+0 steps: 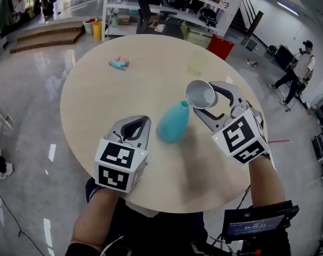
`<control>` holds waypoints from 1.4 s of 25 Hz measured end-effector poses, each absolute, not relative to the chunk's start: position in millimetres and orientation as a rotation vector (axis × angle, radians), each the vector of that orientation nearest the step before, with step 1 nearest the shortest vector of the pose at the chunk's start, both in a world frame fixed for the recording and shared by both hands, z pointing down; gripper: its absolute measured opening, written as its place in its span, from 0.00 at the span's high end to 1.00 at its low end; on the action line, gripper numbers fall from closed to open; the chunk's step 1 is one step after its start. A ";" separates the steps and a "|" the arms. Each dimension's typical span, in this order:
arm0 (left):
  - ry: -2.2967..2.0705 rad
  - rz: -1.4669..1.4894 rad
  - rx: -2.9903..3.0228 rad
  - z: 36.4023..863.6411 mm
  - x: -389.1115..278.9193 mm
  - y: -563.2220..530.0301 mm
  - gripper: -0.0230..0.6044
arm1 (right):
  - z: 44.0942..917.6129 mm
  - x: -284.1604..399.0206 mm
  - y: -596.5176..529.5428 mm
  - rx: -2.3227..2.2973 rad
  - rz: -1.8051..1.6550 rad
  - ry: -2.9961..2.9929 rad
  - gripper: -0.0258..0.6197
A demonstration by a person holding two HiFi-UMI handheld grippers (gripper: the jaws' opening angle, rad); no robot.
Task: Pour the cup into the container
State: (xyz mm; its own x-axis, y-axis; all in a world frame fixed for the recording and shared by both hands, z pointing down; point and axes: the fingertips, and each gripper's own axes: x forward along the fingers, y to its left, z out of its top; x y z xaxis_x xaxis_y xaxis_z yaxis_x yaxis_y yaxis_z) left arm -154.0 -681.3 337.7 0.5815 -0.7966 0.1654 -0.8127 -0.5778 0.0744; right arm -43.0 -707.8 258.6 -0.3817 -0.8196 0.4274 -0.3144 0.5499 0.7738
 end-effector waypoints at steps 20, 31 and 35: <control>-1.334 0.166 2.682 339.1 -158.5 -675.1 0.97 | 273.5 1.8 -704.1 1.171 -0.192 -2.501 0.52; -1.329 0.165 2.683 338.7 -162.6 -672.2 0.97 | 330.4 54.3 -706.5 1.301 0.152 -2.555 0.52; -1.295 0.166 2.703 335.7 -160.8 -667.1 0.97 | 341.5 62.7 -704.6 1.329 0.196 -2.533 0.52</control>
State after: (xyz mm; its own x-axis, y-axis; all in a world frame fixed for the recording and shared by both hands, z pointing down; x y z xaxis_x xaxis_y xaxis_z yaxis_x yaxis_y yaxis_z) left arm -160.8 -667.1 335.7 0.6235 -0.7656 0.1587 -0.7809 -0.6198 0.0777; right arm 62.7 -704.6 341.5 -0.5411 -0.7851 0.3015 -0.8221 0.5693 0.0072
